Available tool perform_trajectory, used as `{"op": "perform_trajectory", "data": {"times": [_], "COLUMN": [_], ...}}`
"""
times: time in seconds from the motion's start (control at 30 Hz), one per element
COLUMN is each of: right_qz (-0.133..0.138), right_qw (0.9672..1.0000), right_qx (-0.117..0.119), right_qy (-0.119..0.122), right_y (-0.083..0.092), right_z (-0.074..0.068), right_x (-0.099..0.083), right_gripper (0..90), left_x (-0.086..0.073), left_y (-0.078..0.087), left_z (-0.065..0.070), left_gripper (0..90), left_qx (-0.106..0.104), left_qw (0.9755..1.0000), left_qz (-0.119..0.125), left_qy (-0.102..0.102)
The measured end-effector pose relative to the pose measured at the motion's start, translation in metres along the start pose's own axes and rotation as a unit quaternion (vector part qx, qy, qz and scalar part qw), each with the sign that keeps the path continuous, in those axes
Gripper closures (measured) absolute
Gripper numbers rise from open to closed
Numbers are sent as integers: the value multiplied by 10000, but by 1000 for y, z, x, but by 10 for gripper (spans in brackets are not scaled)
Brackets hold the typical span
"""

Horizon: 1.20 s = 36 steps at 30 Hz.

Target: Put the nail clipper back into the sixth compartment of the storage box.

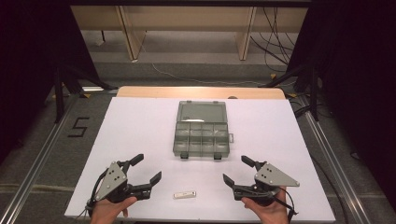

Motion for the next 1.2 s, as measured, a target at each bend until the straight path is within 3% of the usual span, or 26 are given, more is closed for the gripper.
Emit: {"op": "perform_trajectory", "data": {"times": [0.2, 0.23, 0.3, 0.4, 0.43, 0.47, 0.83, 0.87, 0.9, 0.93, 1.07, 1.1, 1.13, 1.17, 1.2], "right_qz": [-110, -100, -153, -168, -184, -341, -659, -873, -873, -1051, -1358, -1358, -1535, -1535, -1663], "right_qw": [9999, 9998, 9997, 9993, 9991, 9980, 9924, 9895, 9895, 9868, 9799, 9799, 9751, 9751, 9718], "right_qx": [88, 38, 96, 116, 162, 355, 881, 969, 969, 996, 1172, 1172, 1260, 1260, 1307], "right_qy": [52, 178, 156, 323, 348, 396, 558, 623, 623, 733, 878, 878, 984, 984, 1047], "right_y": [-2, -2, -4, -8, -9, -13, -34, -38, -38, -43, -53, -53, -59, -59, -63], "right_z": [-3, -2, -5, -6, -7, -11, -31, -34, -34, -38, -45, -45, -48, -48, -49], "right_x": [1, 2, 3, 4, 5, 5, 10, 10, 10, 11, 11, 11, 11, 11, 10], "right_gripper": [158, 158, 158, 158, 162, 176, 206, 206, 206, 214, 216, 216, 220, 220, 230], "left_x": [0, 0, 0, 0, 0, 0, 0, 0, 0, 0, 0, 0, 0, 0, 0], "left_y": [0, 0, 0, -1, -1, -1, 0, 0, 0, 0, 0, 0, 0, 0, 0], "left_z": [1, 1, 1, 1, 1, 1, -1, -1, -1, -1, -1, -1, -1, -1, -1], "left_gripper": [159, 159, 159, 159, 159, 159, 159, 159, 159, 159, 159, 159, 159, 159, 159], "left_qx": [-13, -12, -12, -13, -14, -12, 17, 14, 14, 16, 21, 22, 23, 23, 21], "left_qw": [10000, 10000, 10000, 10000, 10000, 10000, 10000, 10000, 10000, 10000, 10000, 10000, 10000, 10000, 10000], "left_qz": [0, 0, -5, -13, -17, -19, -4, -4, -4, -9, -2, -3, -10, -10, -10], "left_qy": [2, 4, 1, -9, -12, -10, 17, 7, 7, 7, 4, 0, -4, -4, 11]}}
Point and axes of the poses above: each handheld gripper's, and its own axes: y roughly backward along the jaws, x roughly out of its top, z roughly to its right, the point moved 5 cm from there along -y, roughly forward along the jaws, and after that the axes turned 8 degrees about x, right-handed, at the moved point
